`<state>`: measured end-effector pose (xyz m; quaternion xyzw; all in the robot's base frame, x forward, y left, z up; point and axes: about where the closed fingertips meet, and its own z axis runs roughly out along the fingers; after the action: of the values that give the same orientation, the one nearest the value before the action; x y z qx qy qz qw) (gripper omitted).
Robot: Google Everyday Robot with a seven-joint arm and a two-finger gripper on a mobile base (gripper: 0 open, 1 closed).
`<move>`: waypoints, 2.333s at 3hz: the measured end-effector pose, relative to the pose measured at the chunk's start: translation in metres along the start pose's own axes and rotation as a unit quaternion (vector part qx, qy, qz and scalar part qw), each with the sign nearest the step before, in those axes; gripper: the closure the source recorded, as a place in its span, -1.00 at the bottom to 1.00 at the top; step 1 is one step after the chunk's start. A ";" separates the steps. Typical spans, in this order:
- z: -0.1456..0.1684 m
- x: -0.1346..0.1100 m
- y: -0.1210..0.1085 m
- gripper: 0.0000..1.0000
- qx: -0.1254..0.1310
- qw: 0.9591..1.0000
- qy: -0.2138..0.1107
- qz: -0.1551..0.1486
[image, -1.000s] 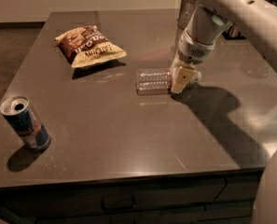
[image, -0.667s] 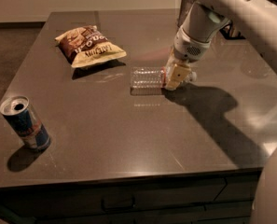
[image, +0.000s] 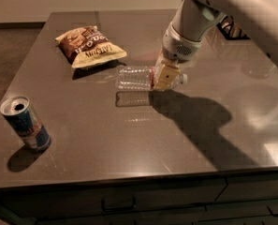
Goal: Move water bottle near redbull can
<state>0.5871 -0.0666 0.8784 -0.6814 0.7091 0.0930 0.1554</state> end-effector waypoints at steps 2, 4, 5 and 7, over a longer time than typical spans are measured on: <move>0.038 -0.049 0.044 1.00 -0.024 1.000 0.012 0.011; 0.041 -0.098 0.073 1.00 -0.020 1.000 0.020 0.001; 0.047 -0.120 0.083 1.00 -0.022 1.000 0.019 -0.007; 0.069 -0.151 0.092 1.00 -0.021 0.999 0.030 -0.019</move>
Offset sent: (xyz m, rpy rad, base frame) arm -0.0563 0.0911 -0.0351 -0.0394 0.0869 -0.0282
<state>0.5058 0.1032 0.8593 -0.7005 0.6982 0.0845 0.1213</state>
